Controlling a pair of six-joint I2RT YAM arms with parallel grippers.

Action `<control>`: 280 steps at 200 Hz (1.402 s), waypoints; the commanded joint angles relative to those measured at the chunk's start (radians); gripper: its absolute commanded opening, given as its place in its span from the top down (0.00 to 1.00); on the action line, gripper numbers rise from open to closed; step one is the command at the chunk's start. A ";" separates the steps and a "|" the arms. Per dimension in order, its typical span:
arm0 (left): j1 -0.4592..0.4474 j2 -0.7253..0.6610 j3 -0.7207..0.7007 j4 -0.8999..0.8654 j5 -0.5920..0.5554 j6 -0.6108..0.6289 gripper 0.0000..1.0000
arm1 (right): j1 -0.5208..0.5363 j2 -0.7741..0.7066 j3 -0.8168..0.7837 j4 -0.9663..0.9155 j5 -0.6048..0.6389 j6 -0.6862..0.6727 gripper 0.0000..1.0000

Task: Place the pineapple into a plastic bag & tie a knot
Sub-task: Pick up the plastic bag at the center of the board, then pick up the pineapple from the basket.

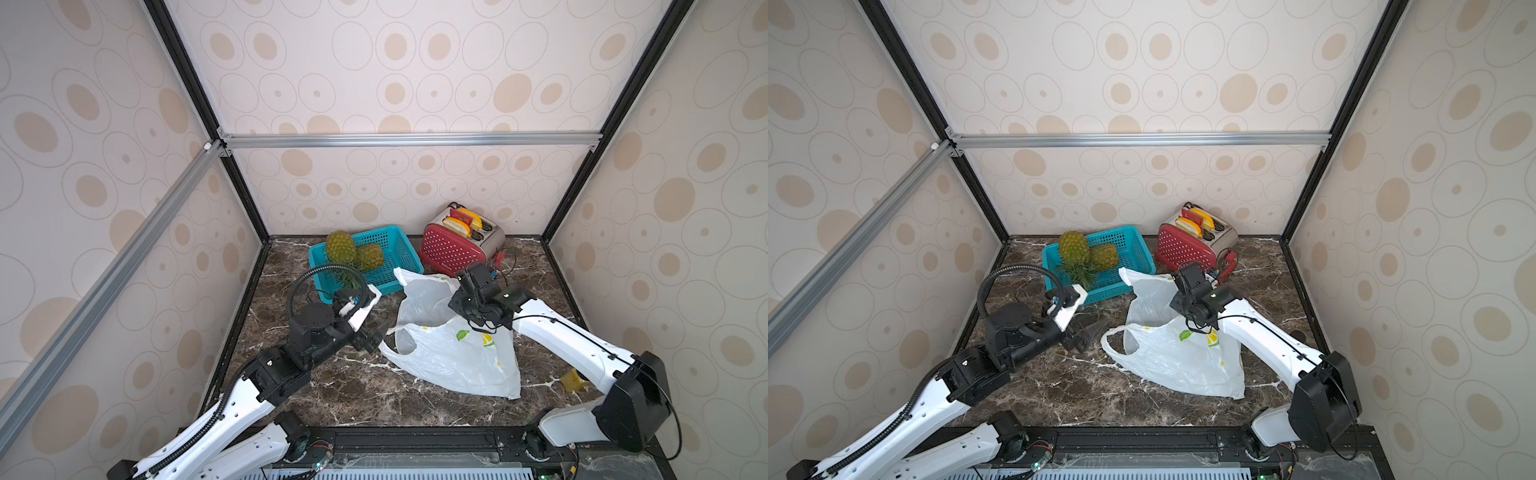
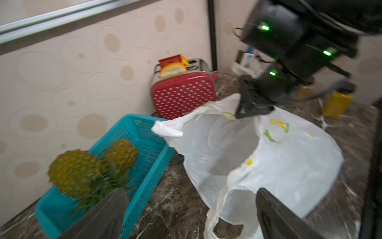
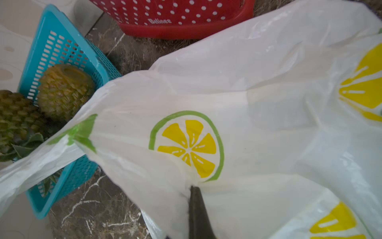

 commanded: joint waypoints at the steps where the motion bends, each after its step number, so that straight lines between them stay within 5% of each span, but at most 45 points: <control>1: 0.030 0.090 0.117 -0.079 -0.371 -0.254 0.01 | 0.006 0.014 0.003 0.025 0.012 0.084 1.00; 40: 0.204 0.327 0.352 -0.326 -0.431 -0.450 0.01 | 0.006 0.065 0.027 -0.010 -0.042 0.050 1.00; 77: 0.278 0.562 0.532 -0.484 -0.310 -0.530 0.01 | 0.005 0.073 0.039 -0.028 -0.027 -0.001 1.00; 125: 0.330 0.784 0.632 -0.454 -0.222 -0.602 0.01 | 0.001 0.074 0.037 -0.026 -0.036 -0.028 1.00; 212: 0.455 0.997 0.645 -0.296 -0.012 -0.622 0.01 | -0.012 0.077 0.017 0.024 -0.090 -0.044 1.00; 280: 0.492 1.138 0.690 -0.233 0.046 -0.614 0.01 | -0.029 0.086 0.009 0.053 -0.119 -0.050 1.00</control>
